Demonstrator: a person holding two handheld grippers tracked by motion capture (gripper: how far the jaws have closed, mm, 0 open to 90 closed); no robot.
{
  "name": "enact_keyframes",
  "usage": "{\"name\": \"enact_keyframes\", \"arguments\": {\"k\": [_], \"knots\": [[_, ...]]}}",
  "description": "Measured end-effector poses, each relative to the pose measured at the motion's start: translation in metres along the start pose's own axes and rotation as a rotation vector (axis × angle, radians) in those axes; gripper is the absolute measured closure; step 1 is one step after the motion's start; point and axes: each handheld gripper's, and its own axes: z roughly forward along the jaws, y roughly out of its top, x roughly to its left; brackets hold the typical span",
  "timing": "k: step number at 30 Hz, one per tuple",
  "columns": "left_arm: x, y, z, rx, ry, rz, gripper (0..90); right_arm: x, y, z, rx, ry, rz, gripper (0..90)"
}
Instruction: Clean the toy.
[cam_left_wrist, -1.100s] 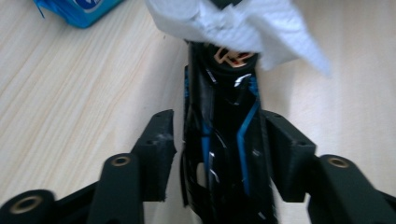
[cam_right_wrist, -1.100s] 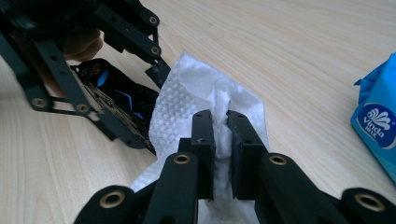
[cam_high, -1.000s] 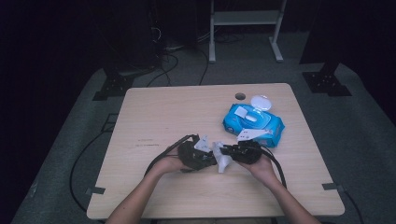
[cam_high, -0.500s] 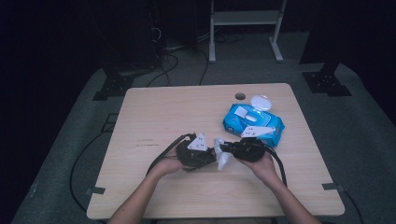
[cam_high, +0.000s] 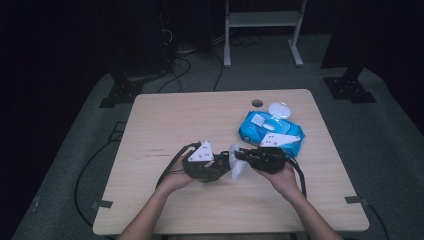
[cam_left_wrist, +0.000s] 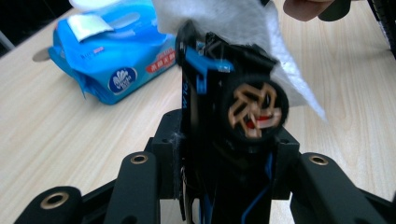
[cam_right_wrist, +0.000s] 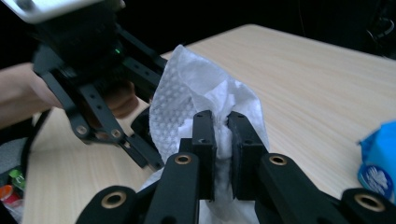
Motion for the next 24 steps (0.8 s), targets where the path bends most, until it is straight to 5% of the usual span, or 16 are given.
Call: {"name": "enact_keyframes", "arguments": {"k": [11,18,24], "knots": [[-0.003,0.002,-0.001,-0.019,0.001,0.012,57.2,-0.006,-0.003,-0.004,0.022,-0.035,-0.004,81.5],[-0.004,0.003,0.001,-0.037,0.001,0.002,57.2,0.011,0.013,-0.006,-0.023,0.013,-0.048,81.6],[-0.001,0.002,-0.005,-0.057,0.008,0.001,57.2,-0.005,-0.001,-0.007,0.009,-0.032,0.000,81.5]]}}
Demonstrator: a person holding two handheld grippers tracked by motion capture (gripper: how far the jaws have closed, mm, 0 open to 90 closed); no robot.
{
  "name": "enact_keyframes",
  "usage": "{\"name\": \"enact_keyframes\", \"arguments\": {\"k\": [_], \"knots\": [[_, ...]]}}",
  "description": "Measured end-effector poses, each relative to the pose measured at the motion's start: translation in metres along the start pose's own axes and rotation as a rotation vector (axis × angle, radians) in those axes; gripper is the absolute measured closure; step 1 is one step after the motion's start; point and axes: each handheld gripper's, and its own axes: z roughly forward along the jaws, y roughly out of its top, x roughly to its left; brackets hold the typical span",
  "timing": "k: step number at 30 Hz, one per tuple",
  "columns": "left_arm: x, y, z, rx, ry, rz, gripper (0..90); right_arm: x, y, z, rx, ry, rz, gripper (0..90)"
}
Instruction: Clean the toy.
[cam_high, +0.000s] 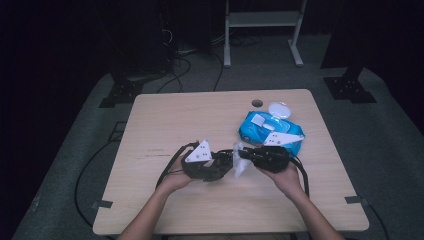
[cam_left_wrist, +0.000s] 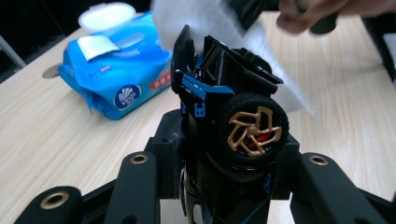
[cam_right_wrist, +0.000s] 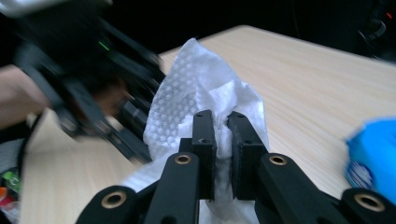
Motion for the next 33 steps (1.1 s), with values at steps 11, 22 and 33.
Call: {"name": "enact_keyframes", "arguments": {"k": [11,22,33], "knots": [[-0.002,0.001,0.004,-0.042,-0.007,-0.009,57.1,-0.009,-0.008,0.003,-0.008,0.070,0.088,81.8],[-0.003,-0.005,0.007,-0.070,-0.017,-0.023,57.5,0.005,0.003,0.006,-0.034,0.092,0.042,81.8],[0.002,-0.016,-0.006,-0.032,-0.021,-0.050,57.3,0.007,-0.008,0.026,0.049,0.055,0.011,81.8]]}}
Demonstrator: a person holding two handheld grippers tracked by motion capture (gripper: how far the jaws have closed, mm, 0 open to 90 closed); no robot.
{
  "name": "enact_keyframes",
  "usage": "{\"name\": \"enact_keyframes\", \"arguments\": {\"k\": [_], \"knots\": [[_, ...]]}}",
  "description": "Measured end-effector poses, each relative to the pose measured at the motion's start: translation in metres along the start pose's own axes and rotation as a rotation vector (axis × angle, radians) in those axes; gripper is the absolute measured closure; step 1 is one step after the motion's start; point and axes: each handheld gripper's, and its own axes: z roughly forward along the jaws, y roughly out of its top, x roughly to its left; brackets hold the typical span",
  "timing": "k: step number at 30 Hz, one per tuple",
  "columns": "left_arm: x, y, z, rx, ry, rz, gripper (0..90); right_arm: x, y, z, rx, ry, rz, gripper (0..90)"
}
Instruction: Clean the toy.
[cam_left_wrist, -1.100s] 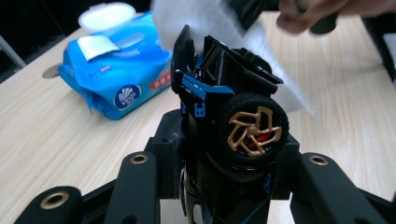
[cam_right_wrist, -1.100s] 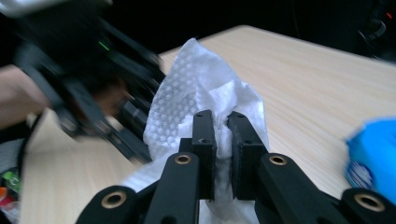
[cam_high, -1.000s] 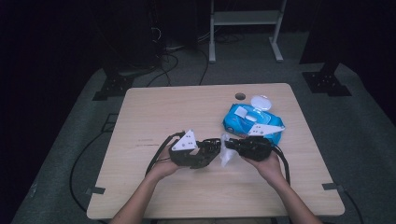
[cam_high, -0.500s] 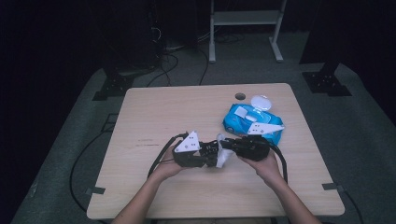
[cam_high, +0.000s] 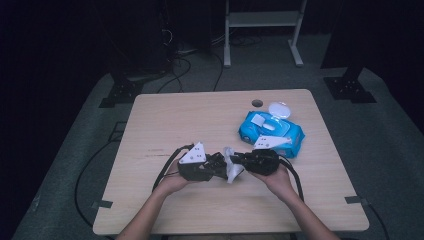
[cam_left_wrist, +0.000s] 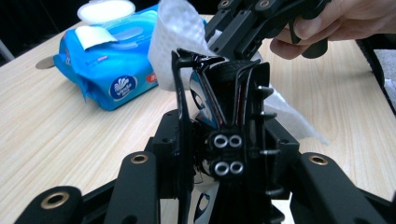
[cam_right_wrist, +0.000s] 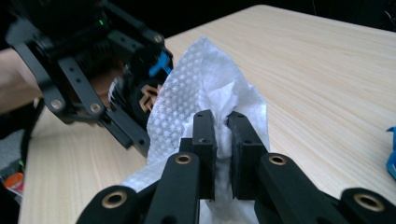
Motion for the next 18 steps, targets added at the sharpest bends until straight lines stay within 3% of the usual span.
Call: {"name": "enact_keyframes", "arguments": {"k": [7,11,18], "knots": [[0.005,-0.005,-0.003,0.001,-0.014,-0.038,57.2,-0.005,-0.008,0.005,0.041,-0.029,-0.005,81.7],[0.006,-0.007,-0.003,0.009,-0.016,-0.032,57.2,-0.004,-0.007,0.006,0.040,-0.033,-0.010,81.8],[0.008,-0.015,0.003,0.069,-0.016,-0.029,57.2,-0.002,-0.006,0.006,0.040,-0.039,-0.025,81.8]]}}
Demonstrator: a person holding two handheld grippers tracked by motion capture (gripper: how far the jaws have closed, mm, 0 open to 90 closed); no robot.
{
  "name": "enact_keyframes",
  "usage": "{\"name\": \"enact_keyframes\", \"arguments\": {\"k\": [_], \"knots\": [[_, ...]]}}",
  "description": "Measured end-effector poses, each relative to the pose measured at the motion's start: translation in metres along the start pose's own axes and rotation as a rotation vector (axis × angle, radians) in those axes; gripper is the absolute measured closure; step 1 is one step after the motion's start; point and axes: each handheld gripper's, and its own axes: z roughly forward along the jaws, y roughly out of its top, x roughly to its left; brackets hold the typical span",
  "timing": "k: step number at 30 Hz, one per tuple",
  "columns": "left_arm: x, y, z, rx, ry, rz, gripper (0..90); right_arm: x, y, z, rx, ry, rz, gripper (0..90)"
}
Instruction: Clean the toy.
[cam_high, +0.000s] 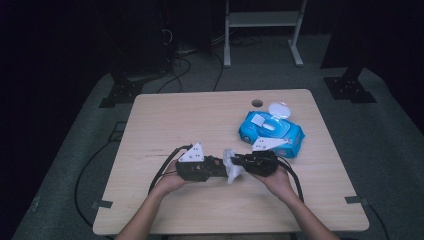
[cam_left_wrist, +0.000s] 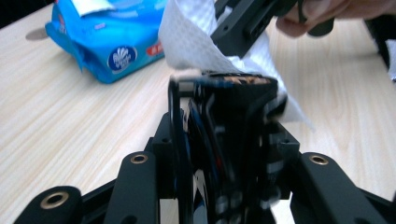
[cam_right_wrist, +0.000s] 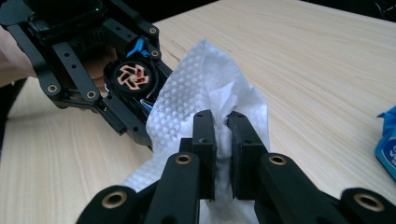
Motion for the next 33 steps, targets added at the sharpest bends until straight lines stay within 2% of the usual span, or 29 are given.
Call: {"name": "enact_keyframes", "arguments": {"k": [2,7,8,9,10,12,17,21,24,30,33], "knots": [[0.000,-0.004,0.004,0.033,0.003,0.005,57.2,-0.001,-0.001,0.001,0.006,0.001,0.002,81.8],[0.003,-0.011,0.010,0.055,-0.006,-0.016,57.1,0.002,-0.002,0.006,0.023,-0.010,-0.024,81.8],[0.003,-0.013,0.012,0.087,-0.001,0.001,57.2,0.003,-0.002,0.007,0.033,-0.015,-0.035,81.8],[0.003,-0.013,0.012,0.087,-0.001,0.001,57.3,0.003,-0.002,0.008,0.040,-0.019,-0.043,81.8],[0.002,-0.016,0.014,0.118,0.009,0.017,57.3,0.004,-0.003,0.008,0.048,-0.026,-0.046,81.8],[0.005,-0.017,0.013,0.107,0.003,0.004,57.4,0.003,-0.004,0.007,0.053,-0.039,-0.052,81.8],[0.005,-0.017,0.012,0.112,0.002,0.003,57.3,-0.002,-0.005,0.002,0.052,-0.061,-0.042,81.8],[0.004,-0.012,0.015,0.145,0.019,0.000,53.0,0.002,-0.004,0.005,0.054,-0.053,-0.045,81.7],[0.003,-0.009,0.019,0.169,0.018,0.002,56.1,0.004,-0.003,0.009,0.055,-0.032,-0.055,81.7],[0.007,-0.012,0.011,0.184,0.016,0.008,57.0,-0.006,-0.005,0.000,0.053,-0.069,-0.040,81.7],[0.009,-0.012,0.007,0.201,0.008,0.011,57.0,-0.006,-0.006,0.001,0.058,-0.069,-0.038,81.7]]}}
